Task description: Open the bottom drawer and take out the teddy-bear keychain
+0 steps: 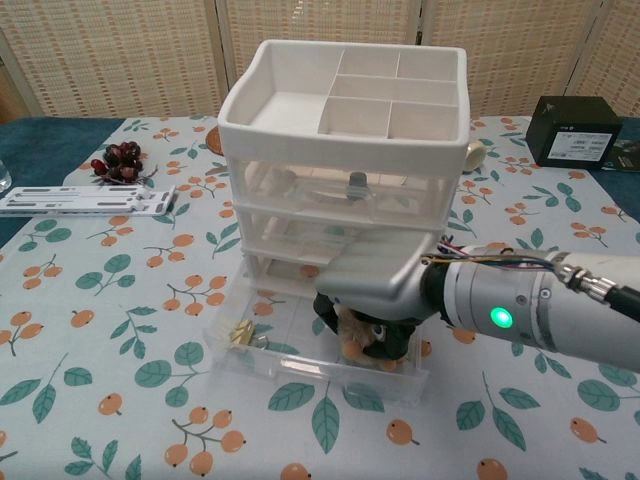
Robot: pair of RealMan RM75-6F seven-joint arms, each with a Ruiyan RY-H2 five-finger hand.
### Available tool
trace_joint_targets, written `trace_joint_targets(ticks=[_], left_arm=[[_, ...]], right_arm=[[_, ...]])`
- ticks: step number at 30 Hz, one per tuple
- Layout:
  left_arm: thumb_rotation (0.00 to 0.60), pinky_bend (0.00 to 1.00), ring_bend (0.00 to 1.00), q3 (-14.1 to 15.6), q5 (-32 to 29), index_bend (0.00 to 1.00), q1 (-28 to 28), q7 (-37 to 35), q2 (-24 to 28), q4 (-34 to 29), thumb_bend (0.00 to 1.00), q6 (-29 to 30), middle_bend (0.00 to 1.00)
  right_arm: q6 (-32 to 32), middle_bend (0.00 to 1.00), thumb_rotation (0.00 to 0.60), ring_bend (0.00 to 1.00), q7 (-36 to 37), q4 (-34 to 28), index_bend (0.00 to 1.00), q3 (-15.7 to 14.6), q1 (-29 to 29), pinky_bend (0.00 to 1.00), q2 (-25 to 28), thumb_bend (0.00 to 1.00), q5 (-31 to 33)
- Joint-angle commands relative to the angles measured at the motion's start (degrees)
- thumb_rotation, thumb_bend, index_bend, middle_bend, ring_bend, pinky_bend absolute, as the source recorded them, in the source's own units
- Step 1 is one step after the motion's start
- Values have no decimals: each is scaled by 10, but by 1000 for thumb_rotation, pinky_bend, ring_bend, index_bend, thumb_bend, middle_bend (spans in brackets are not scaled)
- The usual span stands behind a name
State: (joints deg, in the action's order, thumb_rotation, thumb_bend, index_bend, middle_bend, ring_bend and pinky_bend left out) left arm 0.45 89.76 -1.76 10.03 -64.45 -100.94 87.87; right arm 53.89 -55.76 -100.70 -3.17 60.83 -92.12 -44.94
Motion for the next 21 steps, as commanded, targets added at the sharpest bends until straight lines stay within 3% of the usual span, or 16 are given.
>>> trace_joint_targets(ticks=[1, 12, 21], left_arm=[[600, 70, 6, 0, 0, 52, 0, -1, 0, 0, 202, 0, 0], [600, 70, 6, -1, 0, 52, 0, -3, 1, 1, 201, 0, 0], [600, 70, 6, -2, 0, 52, -1, -3, 1, 1, 201, -1, 0]], right_arm=[[3, 956, 600, 1000, 0, -1, 519, -2, 0, 1000, 0, 457, -2], [15, 970, 600, 1000, -4, -1, 602, -13, -3, 1000, -3, 651, -17], [24, 996, 600, 1000, 9, 0, 729, -13, -12, 1000, -5, 773, -41]])
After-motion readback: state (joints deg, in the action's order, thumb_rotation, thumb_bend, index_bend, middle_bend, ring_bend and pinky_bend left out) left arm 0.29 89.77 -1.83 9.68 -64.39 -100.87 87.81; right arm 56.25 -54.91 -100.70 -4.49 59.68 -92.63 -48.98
